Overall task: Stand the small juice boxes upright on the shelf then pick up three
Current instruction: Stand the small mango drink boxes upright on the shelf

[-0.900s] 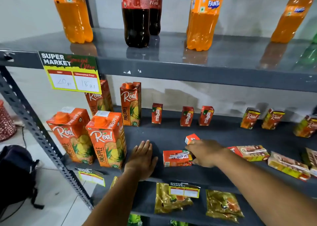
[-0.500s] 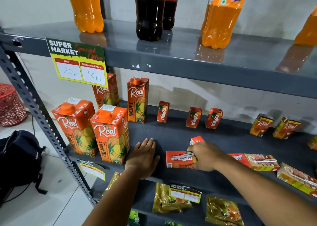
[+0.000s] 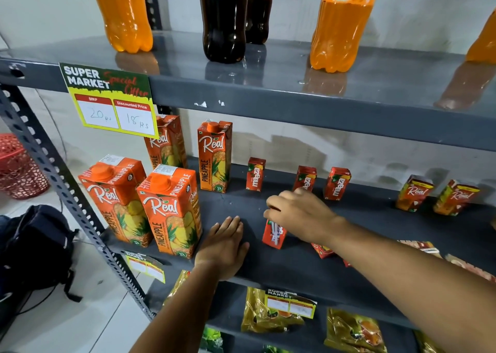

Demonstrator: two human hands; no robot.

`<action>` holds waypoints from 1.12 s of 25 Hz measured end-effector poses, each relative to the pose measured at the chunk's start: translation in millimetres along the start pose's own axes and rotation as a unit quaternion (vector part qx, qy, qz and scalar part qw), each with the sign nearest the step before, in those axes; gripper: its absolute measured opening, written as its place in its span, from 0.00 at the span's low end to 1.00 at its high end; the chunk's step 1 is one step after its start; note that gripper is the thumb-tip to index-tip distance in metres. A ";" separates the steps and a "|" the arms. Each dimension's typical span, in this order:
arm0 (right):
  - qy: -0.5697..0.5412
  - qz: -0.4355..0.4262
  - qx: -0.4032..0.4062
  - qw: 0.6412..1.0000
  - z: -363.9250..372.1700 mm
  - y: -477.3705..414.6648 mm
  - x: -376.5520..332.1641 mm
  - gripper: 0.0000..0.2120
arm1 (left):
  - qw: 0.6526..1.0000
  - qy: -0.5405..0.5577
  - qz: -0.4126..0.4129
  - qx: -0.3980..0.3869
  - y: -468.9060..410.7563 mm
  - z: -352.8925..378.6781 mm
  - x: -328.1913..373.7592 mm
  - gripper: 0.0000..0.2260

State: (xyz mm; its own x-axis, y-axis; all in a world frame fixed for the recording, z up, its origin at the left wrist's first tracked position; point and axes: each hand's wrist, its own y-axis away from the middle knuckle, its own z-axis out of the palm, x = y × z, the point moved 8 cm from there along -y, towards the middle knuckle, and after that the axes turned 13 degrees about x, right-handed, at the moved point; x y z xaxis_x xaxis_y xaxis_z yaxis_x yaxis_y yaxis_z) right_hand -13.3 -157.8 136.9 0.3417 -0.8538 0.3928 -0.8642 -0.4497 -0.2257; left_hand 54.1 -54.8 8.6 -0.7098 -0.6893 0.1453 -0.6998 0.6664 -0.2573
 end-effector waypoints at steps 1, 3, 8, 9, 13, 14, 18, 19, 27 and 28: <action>-0.002 -0.006 0.007 1.000 -0.6 -0.4 -2.0 0.17 | 1.000 0.000 0.000 0.003 -0.3 -0.7 0.4 0.28; -0.017 -0.013 0.004 1.000 -0.7 -2.5 -3.2 0.19 | 1.000 0.001 0.001 0.007 -1.2 -1.9 1.2 0.28; -0.018 -0.042 -0.020 0.999 -4.1 -9.2 -1.0 0.20 | 1.000 -0.002 0.002 0.008 0.1 -1.4 1.3 0.28; -0.014 -0.045 -0.032 0.998 -4.1 -10.0 -0.6 0.20 | 1.000 -0.003 0.003 0.009 0.0 -2.0 1.8 0.28; -0.031 0.067 -0.131 0.989 2.8 -15.8 12.7 0.18 | 1.000 0.004 0.005 0.025 0.8 -3.6 3.1 0.27; -0.041 0.120 -0.157 0.979 4.4 -16.6 17.8 0.17 | 1.000 0.005 0.005 0.025 1.1 -3.3 2.9 0.27; -0.075 0.303 -0.182 0.932 5.6 -14.9 30.2 0.24 | 1.000 0.001 0.003 0.023 1.0 -2.1 2.5 0.27; -0.078 0.321 -0.172 0.928 6.8 -13.7 30.0 0.25 | 1.000 0.000 0.002 0.023 0.7 -2.1 2.4 0.27; -0.104 0.396 -0.132 0.903 4.2 37.5 102.3 0.23 | 1.000 0.002 0.001 0.025 1.4 -1.3 1.3 0.28; -0.115 0.403 -0.184 0.889 17.4 56.6 106.9 0.24 | 1.000 0.002 0.000 0.025 1.2 -1.3 0.8 0.28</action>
State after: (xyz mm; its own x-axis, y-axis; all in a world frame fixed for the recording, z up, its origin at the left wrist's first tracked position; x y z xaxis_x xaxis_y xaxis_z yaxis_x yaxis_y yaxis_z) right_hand -19.2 -279.1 150.7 -0.4135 -0.9099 0.0342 -0.9104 0.4127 -0.0275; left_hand 52.5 -54.1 9.6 -0.7103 -0.6879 0.1494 -0.6949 0.6511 -0.3053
